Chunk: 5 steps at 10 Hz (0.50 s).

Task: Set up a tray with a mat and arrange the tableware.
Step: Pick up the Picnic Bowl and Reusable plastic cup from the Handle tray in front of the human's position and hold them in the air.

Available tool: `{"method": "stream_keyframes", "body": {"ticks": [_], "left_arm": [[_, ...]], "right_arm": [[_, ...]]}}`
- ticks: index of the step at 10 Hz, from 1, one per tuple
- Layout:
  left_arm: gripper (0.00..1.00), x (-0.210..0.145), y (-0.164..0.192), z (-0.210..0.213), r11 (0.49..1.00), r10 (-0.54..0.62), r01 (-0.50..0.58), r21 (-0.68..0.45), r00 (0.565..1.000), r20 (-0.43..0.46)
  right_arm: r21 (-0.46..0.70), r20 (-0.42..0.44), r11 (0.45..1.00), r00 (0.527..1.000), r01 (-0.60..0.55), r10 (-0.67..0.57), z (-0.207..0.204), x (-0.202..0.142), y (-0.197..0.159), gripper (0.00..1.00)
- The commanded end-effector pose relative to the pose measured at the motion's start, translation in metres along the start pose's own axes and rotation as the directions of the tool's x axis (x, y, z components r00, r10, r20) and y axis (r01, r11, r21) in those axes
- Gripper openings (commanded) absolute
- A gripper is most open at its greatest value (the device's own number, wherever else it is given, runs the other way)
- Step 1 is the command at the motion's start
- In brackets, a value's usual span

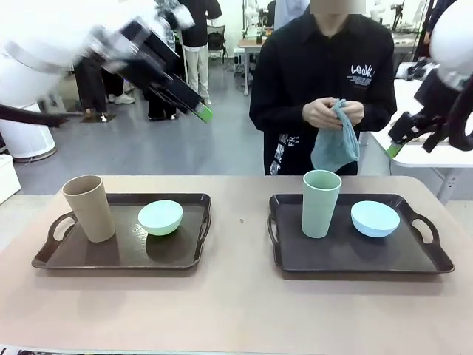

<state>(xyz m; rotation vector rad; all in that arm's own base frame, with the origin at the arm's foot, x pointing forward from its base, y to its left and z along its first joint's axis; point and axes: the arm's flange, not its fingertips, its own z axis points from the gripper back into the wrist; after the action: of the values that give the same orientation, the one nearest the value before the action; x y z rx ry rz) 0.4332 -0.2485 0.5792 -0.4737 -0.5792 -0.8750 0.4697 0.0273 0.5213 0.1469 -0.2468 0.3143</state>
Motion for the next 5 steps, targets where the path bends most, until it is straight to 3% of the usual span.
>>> {"method": "stream_keyframes", "body": {"ticks": [1, 5], "left_arm": [[1.0, -0.001, 0.007, 0.032, 0.999, -0.025, 0.024, 0.035, 0.999, 0.029], [1.0, 0.001, 0.006, 0.022, 1.0, -0.002, 0.001, 0.023, 1.0, 0.029]], "right_arm": [[-0.046, 0.035, 0.999, 0.999, -0.006, 0.008, 0.012, -0.007, 0.004, 1.0], [-0.015, 0.019, 1.0, 1.0, -0.01, 0.01, 0.012, -0.002, -0.001, 1.0]]}}
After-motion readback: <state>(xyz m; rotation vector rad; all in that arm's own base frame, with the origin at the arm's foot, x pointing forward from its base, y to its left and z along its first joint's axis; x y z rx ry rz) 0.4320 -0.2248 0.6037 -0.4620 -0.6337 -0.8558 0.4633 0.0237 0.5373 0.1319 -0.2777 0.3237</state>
